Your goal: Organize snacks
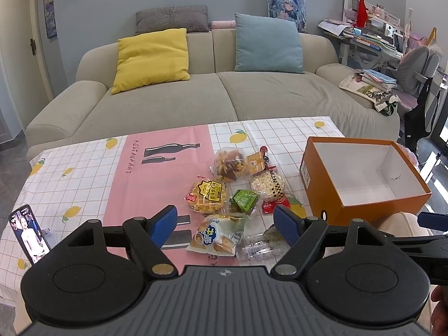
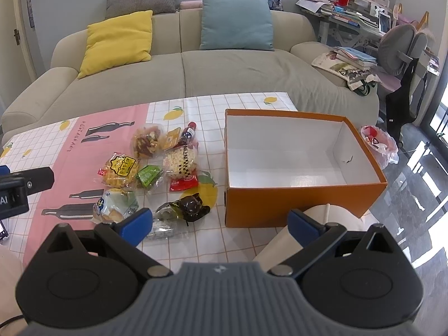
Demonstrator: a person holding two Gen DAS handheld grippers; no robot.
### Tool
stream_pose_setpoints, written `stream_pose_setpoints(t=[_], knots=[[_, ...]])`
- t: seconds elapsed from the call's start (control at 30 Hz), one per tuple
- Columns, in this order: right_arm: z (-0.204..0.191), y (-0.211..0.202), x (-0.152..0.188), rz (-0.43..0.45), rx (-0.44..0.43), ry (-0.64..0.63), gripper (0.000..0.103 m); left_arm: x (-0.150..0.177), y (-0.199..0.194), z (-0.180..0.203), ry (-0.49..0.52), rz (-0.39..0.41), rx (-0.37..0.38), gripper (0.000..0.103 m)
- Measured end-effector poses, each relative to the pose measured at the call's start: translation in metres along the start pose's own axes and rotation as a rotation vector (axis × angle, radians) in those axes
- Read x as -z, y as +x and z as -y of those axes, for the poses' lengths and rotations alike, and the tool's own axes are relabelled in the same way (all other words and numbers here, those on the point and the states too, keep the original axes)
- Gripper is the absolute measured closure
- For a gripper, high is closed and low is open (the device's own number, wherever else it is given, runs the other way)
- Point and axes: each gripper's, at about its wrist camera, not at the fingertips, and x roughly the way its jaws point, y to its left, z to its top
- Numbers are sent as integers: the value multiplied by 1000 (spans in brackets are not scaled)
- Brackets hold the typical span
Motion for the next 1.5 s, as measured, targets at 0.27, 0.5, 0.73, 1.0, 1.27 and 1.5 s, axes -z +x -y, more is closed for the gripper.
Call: stream_pose_setpoints(t=[0.27, 0.5, 0.73, 1.0, 1.27, 1.5], knots=[[0, 1, 1, -3, 0, 1, 3, 2, 0, 2, 0, -6, 4, 11], [0, 3, 2, -7, -2, 4, 3, 0, 1, 1, -3, -14, 8, 11], [0, 5, 2, -11, -8, 9, 3, 1, 1, 0, -8, -24, 19, 11], [4, 4, -1, 48, -18, 15, 3, -2, -1, 1, 18, -9, 109, 19], [8, 2, -5, 130, -62, 9, 3, -5, -1, -1, 42, 23, 91, 43], [-1, 5, -15, 215, -65, -68, 3, -10, 8, -19, -26, 54, 76, 21]])
